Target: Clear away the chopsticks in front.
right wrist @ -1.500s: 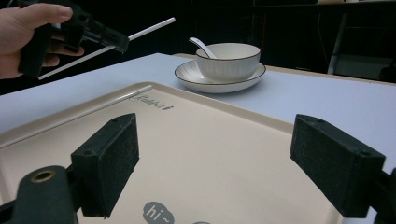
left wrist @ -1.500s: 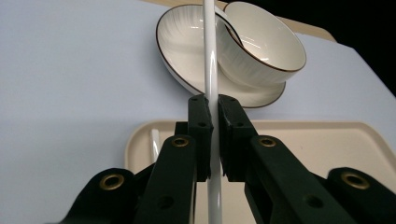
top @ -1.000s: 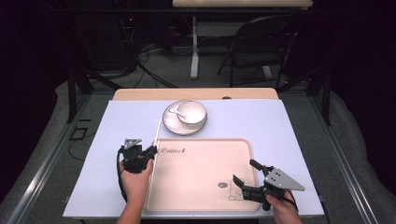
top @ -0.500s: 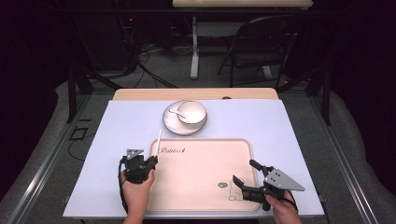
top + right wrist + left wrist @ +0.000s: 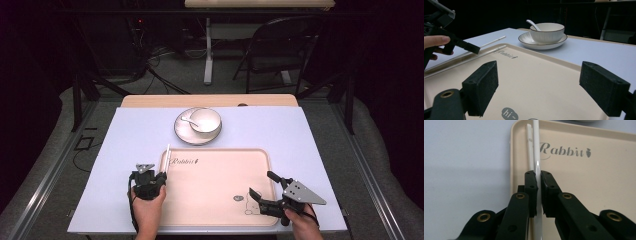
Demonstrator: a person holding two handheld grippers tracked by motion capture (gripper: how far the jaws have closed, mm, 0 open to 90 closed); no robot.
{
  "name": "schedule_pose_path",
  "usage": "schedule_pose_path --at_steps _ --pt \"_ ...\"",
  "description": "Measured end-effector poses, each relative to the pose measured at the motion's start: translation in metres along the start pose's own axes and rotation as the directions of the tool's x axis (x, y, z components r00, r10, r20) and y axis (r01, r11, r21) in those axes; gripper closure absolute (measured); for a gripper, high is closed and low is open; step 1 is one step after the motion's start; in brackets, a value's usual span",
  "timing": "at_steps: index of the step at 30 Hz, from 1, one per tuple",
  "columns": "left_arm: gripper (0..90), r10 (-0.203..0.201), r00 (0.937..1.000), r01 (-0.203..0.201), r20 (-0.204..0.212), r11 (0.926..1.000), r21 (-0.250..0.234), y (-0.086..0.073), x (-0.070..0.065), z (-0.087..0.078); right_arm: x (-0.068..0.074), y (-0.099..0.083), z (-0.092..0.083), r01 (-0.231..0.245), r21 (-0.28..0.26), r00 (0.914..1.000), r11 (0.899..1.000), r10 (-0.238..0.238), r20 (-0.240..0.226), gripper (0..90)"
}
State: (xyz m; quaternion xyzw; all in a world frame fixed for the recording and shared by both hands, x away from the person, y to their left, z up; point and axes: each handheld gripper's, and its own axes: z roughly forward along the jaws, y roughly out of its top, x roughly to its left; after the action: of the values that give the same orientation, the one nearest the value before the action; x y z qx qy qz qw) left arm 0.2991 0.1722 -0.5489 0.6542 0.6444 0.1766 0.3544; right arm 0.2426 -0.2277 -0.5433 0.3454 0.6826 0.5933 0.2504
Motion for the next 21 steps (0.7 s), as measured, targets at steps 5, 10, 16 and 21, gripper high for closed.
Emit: schedule_pose_path --at_steps 5,10,16,21 --pt "84.1 0.003 1.0 -0.003 -0.004 0.9999 0.011 -0.0033 0.001 0.0017 -0.0001 -0.0001 0.0 -0.001 0.0 1.0 1.0 0.001 0.001 14.7" --pt "84.1 0.003 1.0 -0.003 -0.004 0.9999 0.011 -0.0033 0.001 0.0017 -0.0002 -0.0001 0.0 -0.002 0.002 1.0 1.0 0.002 0.001 14.7" --pt "84.0 0.012 0.9997 -0.011 -0.022 0.9995 0.029 -0.0061 -0.0014 0.0014 -0.0003 -0.0001 0.0001 -0.003 0.002 1.0 1.0 0.003 0.0 14.7" --pt "84.0 0.012 0.9997 -0.011 -0.022 0.9995 0.029 -0.0061 -0.0014 0.0014 -0.0003 -0.0001 0.0001 -0.002 0.002 1.0 1.0 0.002 0.0 14.7"
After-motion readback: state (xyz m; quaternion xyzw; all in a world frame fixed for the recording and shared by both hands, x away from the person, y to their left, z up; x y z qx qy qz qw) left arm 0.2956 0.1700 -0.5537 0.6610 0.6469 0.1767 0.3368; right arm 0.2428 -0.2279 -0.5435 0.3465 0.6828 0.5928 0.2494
